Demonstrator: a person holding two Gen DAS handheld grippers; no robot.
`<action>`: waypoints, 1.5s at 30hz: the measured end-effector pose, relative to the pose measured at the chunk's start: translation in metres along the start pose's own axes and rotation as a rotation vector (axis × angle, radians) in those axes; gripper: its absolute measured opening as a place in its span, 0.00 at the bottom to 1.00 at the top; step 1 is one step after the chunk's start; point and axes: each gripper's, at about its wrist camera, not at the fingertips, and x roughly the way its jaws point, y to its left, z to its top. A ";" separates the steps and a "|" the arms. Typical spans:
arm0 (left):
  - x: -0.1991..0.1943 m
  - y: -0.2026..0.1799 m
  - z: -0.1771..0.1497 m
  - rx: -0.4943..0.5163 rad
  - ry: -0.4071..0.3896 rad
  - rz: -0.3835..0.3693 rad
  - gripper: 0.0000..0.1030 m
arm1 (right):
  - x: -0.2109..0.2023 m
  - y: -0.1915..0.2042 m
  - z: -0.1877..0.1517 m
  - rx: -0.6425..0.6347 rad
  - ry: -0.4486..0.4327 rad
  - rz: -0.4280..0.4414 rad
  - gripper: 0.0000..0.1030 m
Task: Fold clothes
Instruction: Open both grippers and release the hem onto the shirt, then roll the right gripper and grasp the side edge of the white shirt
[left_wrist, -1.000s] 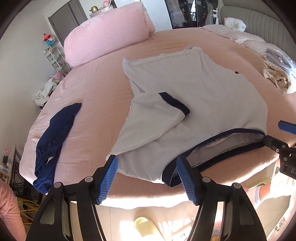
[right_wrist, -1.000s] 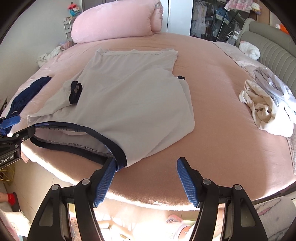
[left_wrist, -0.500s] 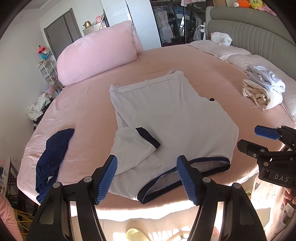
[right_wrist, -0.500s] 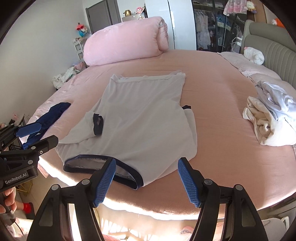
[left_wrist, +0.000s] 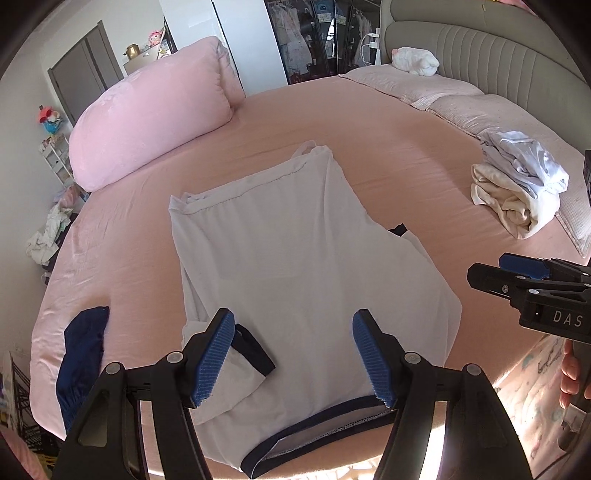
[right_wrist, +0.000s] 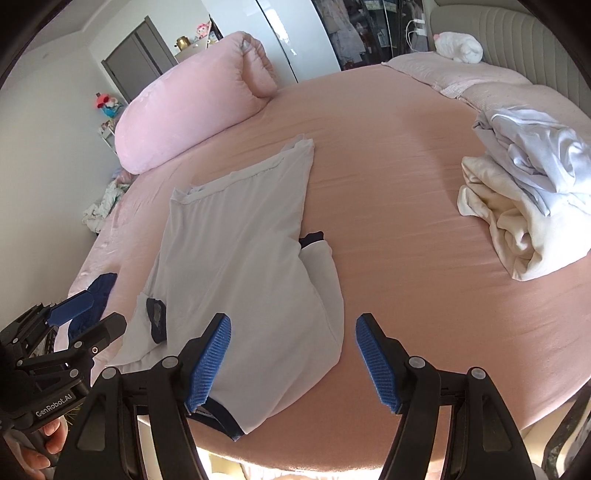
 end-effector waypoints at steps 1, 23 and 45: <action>0.002 -0.002 0.005 0.005 -0.004 -0.004 0.63 | 0.004 -0.005 0.005 0.013 0.015 0.004 0.71; 0.055 -0.050 -0.012 -0.071 0.171 -0.209 0.63 | 0.074 -0.073 -0.027 0.551 0.170 0.275 0.72; 0.063 -0.105 -0.029 0.072 0.146 -0.294 0.63 | 0.087 -0.064 -0.012 0.615 0.156 0.577 0.14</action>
